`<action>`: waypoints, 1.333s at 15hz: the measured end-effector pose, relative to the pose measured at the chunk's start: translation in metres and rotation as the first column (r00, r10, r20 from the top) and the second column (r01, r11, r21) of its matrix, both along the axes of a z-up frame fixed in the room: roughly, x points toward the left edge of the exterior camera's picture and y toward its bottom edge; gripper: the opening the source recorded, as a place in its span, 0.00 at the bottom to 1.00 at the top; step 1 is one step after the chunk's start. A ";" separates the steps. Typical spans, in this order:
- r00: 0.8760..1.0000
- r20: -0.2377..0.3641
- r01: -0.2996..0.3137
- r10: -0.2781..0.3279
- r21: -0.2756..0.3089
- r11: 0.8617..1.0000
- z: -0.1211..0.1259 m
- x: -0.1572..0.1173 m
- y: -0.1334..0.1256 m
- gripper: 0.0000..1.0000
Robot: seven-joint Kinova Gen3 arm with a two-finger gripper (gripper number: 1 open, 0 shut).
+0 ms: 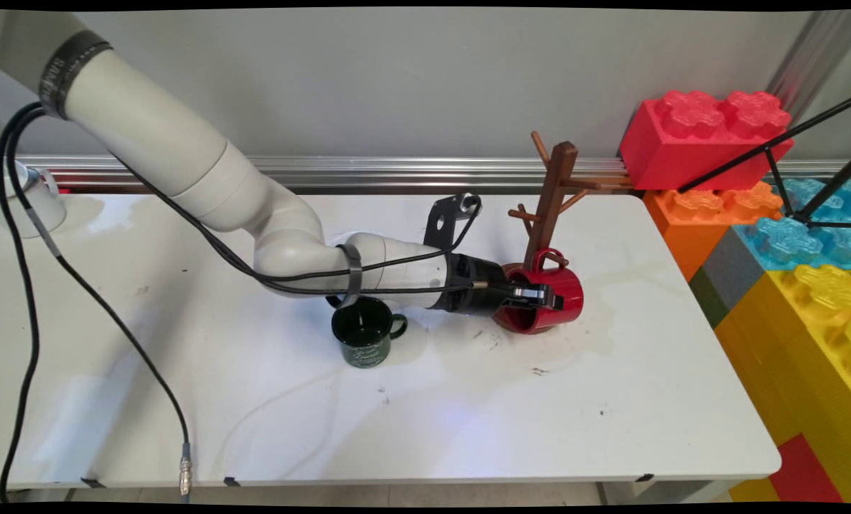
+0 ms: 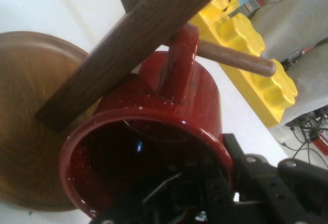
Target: Place the picked object on the table
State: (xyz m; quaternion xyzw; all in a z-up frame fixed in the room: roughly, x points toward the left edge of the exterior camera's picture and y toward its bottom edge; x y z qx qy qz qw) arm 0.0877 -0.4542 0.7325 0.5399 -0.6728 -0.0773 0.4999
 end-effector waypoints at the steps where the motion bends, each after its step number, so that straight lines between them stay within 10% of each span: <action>1: 1.000 -0.004 0.003 -0.003 0.001 1.000 0.001 0.001 0.000 0.00; 20: 0.990 -0.089 0.112 -0.113 -0.013 0.994 0.030 -0.018 0.021 0.00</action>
